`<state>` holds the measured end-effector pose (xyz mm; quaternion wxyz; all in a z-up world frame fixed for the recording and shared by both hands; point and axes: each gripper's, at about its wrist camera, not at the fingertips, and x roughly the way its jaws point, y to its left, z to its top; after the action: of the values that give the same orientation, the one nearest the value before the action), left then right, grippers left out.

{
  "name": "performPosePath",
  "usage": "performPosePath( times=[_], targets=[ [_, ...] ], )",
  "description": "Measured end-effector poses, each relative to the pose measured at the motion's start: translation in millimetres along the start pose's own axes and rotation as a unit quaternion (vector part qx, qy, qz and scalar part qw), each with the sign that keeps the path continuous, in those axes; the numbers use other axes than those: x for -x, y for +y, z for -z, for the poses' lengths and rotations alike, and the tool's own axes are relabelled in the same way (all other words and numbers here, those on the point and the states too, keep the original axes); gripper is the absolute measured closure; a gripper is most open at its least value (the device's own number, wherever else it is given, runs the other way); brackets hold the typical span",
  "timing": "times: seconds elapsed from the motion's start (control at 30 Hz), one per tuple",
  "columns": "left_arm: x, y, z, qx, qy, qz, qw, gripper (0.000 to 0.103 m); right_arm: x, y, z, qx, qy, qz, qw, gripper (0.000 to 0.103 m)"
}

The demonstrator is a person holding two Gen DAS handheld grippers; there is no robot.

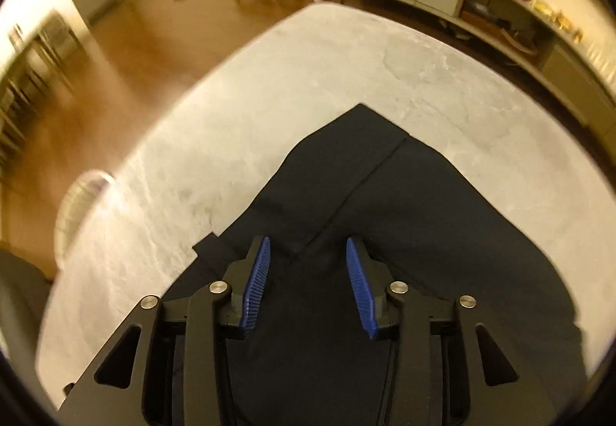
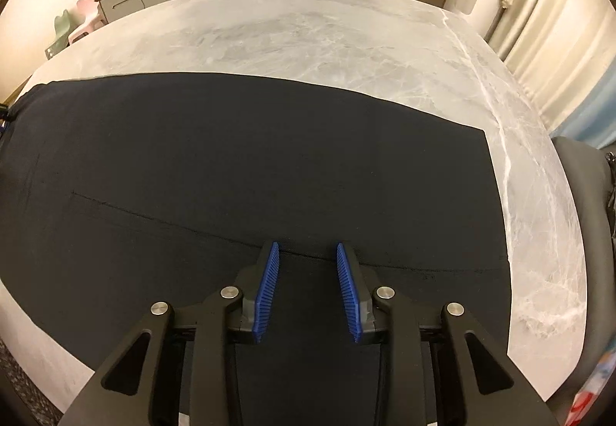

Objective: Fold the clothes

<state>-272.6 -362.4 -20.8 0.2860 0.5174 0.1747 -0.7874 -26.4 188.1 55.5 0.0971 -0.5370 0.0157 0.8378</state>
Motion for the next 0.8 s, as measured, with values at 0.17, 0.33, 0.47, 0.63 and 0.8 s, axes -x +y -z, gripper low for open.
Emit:
performPosePath(
  times=[0.17, 0.33, 0.47, 0.63, 0.8],
  targets=[
    [54.6, 31.7, 30.7, -0.044, -0.009, 0.113, 0.9926, 0.06, 7.1, -5.1, -10.3, -0.027, -0.012, 0.017, 0.999, 0.068],
    [57.6, 42.7, 82.5, -0.154, 0.0, 0.063, 0.986, 0.057, 6.2, -16.8, -20.4, -0.063, -0.002, -0.008, 0.998, 0.067],
    [34.9, 96.7, 79.2, -0.095, -0.032, -0.052, 0.9936, 0.054, -10.5, -14.1, -28.3, -0.014, 0.012, 0.005, 1.0, 0.061],
    [98.5, 131.1, 103.1, -0.04, -0.031, 0.112, 0.9924, 0.06, -9.8, -18.3, -41.5, -0.029, 0.008, 0.02, 0.999, 0.054],
    [103.4, 102.2, 165.8, -0.192, 0.015, 0.182, 0.9642, 0.057, 2.5, -19.3, -45.7, -0.067, -0.021, -0.029, 0.997, 0.054]
  ],
)
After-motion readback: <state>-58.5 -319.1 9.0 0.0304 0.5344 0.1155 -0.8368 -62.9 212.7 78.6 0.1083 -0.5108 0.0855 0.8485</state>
